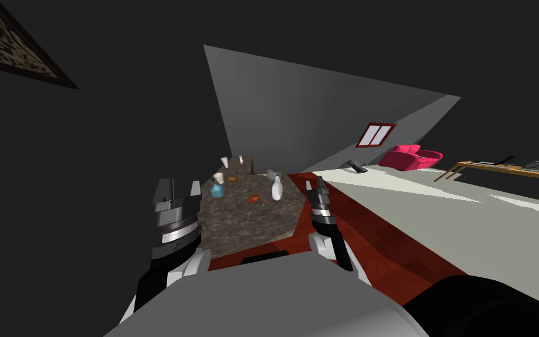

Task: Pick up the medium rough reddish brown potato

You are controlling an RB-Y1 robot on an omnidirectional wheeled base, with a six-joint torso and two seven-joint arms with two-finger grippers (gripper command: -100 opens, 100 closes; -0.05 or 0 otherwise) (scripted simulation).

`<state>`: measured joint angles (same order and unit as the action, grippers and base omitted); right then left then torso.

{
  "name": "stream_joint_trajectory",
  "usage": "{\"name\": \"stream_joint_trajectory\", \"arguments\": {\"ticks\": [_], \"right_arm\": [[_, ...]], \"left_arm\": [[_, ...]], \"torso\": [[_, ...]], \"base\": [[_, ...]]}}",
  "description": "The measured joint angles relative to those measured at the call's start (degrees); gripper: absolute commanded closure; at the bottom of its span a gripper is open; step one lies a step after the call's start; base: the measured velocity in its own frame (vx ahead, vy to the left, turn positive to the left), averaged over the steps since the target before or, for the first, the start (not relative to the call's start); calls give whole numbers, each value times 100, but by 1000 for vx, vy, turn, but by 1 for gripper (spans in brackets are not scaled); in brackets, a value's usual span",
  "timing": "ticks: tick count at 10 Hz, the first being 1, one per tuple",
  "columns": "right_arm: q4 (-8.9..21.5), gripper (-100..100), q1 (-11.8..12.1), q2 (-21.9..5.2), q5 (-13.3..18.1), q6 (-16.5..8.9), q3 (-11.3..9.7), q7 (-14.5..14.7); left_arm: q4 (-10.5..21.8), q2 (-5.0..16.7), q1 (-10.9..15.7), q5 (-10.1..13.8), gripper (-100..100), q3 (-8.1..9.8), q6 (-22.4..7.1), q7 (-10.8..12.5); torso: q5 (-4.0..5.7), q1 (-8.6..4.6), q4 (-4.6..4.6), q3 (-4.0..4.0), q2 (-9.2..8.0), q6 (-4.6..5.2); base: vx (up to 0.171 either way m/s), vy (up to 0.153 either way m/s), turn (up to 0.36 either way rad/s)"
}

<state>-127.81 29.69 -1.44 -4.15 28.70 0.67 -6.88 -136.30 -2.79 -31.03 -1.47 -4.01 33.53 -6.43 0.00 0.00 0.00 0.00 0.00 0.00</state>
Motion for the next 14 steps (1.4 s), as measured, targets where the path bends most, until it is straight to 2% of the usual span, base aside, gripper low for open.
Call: {"name": "stream_joint_trajectory", "arguments": {"ticks": [2, 4, 6, 8, 11, 14], "right_arm": [[0, 0, 0, 1, 0, 0, 0, 0], [0, 0, 0, 1, 0, 0, -1, 0], [0, 0, 0, 1, 0, 0, -1, 0], [0, 0, 0, 1, 0, 0, -1, 0], [0, 0, 0, 1, 0, 0, -1, 0], [0, 0, 0, 1, 0, 0, -1, 0]], "left_arm": [[95, 251, 71, -11, -100, 30, -59, 18], [404, 544, 342, -33, -100, 126, -192, 34], [672, 818, 605, -81, -100, 206, -429, 61], [938, 1105, 914, -99, -100, 384, -756, 123], [1376, 1284, 1225, -130, -100, 515, -924, 155], [1771, 1452, 1620, -182, -100, 663, -1262, 166]], "torso": [[3, -16, -1, -2, -4, 0], [6, -28, -1, -2, -4, 0], [9, -42, -1, -2, -4, 1], [12, -53, -1, -2, -4, 0], [7, -29, 0, 0, 0, 0], [8, -33, 0, -1, -2, 0]], "base": [[-14, -58, 30], [-12, -90, 48], [-19, -128, 58], [-16, -116, 47], [-11, -83, 37], [-16, -84, 46]]}}
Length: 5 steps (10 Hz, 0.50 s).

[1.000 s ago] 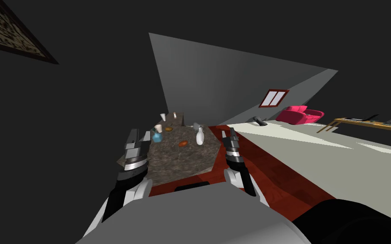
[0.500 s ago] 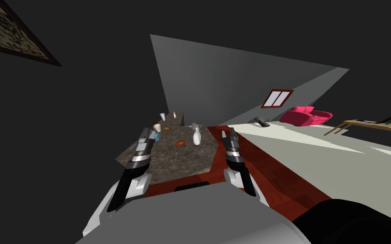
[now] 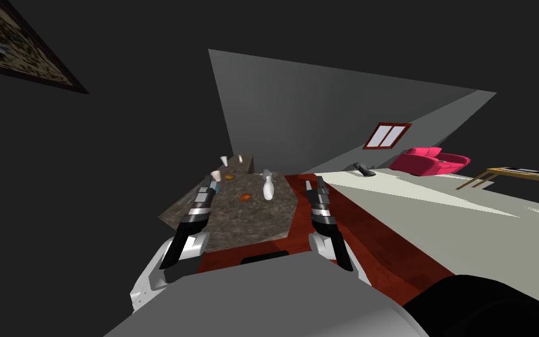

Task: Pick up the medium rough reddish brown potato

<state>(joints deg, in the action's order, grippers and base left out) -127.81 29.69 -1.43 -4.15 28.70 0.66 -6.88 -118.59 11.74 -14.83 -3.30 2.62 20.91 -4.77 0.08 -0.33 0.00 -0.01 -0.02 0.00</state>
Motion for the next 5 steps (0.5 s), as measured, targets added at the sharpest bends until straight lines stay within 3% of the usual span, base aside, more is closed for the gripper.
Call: {"name": "stream_joint_trajectory", "arguments": {"ticks": [5], "right_arm": [[0, 0, 0, 0, 0, 0, 0, 0]], "left_arm": [[722, 267, 636, -47, -100, 286, -462, 61]], "torso": [[0, 4, 0, -1, -1, 1]], "base": [[-24, -92, 54]]}}
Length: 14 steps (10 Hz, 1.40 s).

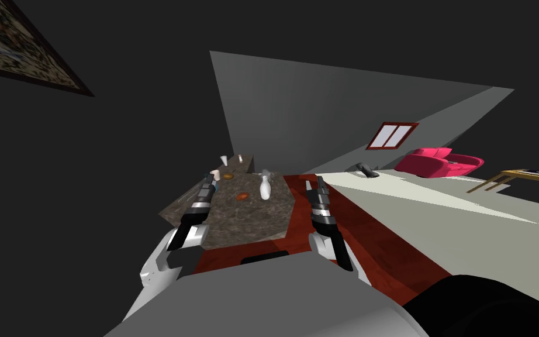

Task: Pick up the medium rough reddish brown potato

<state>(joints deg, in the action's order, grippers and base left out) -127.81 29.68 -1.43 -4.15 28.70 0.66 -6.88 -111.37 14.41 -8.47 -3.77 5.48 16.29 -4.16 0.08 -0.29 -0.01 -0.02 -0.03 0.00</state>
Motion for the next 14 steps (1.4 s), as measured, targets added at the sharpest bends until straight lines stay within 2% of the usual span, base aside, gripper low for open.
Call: {"name": "stream_joint_trajectory", "arguments": {"ticks": [5, 7, 9, 10, 12, 13, 14], "right_arm": [[0, 0, 0, 0, 0, 0, 0, 0], [0, 0, 0, 0, 0, 0, 0, 0], [0, 0, 0, 0, 0, 0, 0, 0], [0, 0, 0, 0, 0, 0, 0, 0], [0, 0, 0, -1, 0, 0, 0, 0], [0, 0, 0, 0, 0, 0, 0, 0], [0, 0, 0, 0, 0, 0, 0, 0]], "left_arm": [[810, 207, 776, -91, -100, 294, -589, -3], [1047, 258, 1011, -128, -100, 405, -833, -13], [1347, 309, 1198, -135, -100, 470, -916, -13], [1480, 337, 1372, -158, -100, 532, -1058, -21], [1684, 367, 1491, -167, -100, 585, -1178, -24], [1869, 396, 1691, -190, -100, 651, -1281, -39], [1981, 391, 1753, -207, -100, 690, -1365, -54]], "torso": [[2, -7, 1, 4, 7, -1], [2, -8, 1, 2, 3, -1], [-2, 12, 0, 0, 1, -1], [-1, 4, 0, 0, 1, -1], [-3, 15, 1, 3, 6, 0], [-2, 9, 1, 2, 4, -2], [-1, 2, 1, 0, 0, -1]], "base": [[-19, -98, 53], [-25, -98, 56], [-21, -57, 38], [-15, -73, 49], [-12, -46, 38], [-26, -82, 48], [-24, -115, 101]]}}
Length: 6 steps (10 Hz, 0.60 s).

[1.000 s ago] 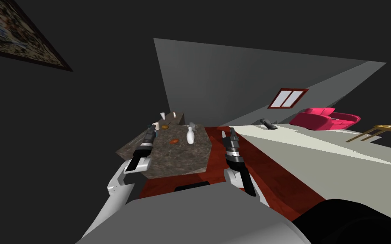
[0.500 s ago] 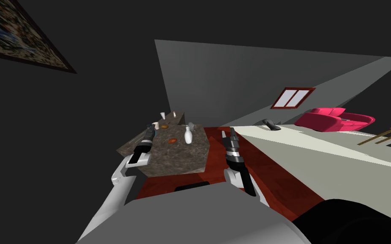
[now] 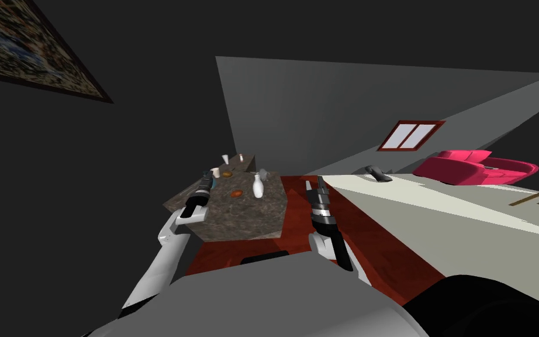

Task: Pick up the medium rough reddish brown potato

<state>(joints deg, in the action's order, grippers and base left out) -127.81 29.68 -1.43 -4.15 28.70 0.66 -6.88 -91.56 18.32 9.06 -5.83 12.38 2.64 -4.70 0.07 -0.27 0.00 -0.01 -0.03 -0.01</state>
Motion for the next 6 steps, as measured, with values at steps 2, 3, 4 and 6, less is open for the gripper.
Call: {"name": "stream_joint_trajectory", "arguments": {"ticks": [2, 3, 4, 6], "right_arm": [[0, 0, 0, 0, 0, 0, 0, 0], [0, 0, 0, 0, 0, 0, 0, 0], [0, 0, 0, 0, 0, 0, 0, 0], [0, 0, 0, 0, 0, 0, 0, 0]], "left_arm": [[306, 26, 252, -37, -100, 120, -182, -32], [430, 30, 334, -44, -100, 132, -228, -40], [564, 27, 481, -73, -100, 196, -345, -66], [798, 59, 652, -82, -100, 246, -500, -79]], "torso": [[3, -8, 0, 1, 2, 2], [-1, 9, 1, 3, 6, 1], [-1, 5, 1, 3, 6, -1], [-2, 13, 1, 3, 7, 1]], "base": [[-13, -67, 13], [-10, -62, 67], [-17, -71, 61], [-10, -45, 37]]}}
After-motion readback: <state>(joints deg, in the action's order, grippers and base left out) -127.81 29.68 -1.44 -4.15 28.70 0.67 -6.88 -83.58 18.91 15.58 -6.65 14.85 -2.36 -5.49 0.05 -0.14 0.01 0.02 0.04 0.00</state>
